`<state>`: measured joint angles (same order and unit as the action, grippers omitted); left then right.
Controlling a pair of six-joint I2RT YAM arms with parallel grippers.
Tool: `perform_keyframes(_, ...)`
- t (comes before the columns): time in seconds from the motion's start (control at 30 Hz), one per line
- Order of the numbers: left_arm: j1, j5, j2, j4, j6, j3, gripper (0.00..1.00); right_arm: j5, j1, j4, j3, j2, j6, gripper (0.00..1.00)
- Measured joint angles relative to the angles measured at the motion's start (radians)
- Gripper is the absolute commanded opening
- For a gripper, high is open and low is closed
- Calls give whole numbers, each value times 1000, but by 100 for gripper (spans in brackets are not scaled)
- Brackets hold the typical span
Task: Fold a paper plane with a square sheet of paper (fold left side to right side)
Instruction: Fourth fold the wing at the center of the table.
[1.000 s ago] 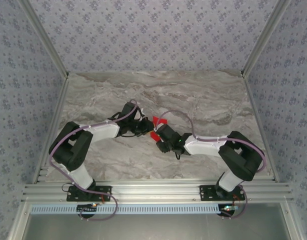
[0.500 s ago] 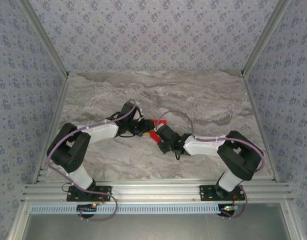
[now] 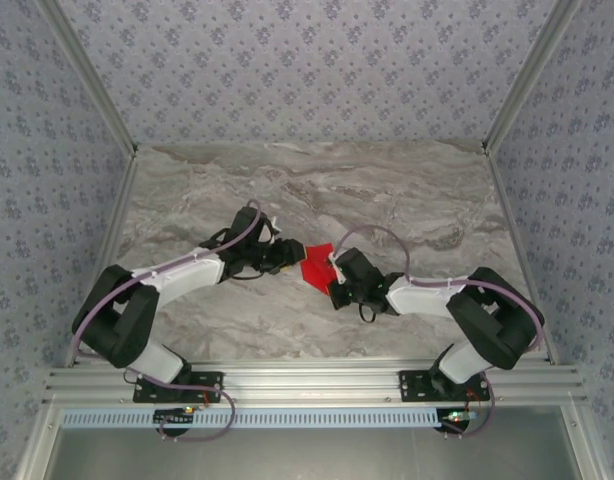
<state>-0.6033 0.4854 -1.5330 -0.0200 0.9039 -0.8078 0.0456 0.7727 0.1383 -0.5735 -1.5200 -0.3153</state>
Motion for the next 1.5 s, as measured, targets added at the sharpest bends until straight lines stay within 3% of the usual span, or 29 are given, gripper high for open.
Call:
perform_keyframes(0.5,-60,24,-204,-83,23,-69,45,263,-122,74,32,7,-70,6)
perform_keyframes(1.33,-61,26,-277,-113,26,-114,45,424,-202,190,54,-76,-183,5)
perform_keyframes(1.5,-61,26,-275,-131,28,-113,54,441,-208,208,54,-89,-192,5)
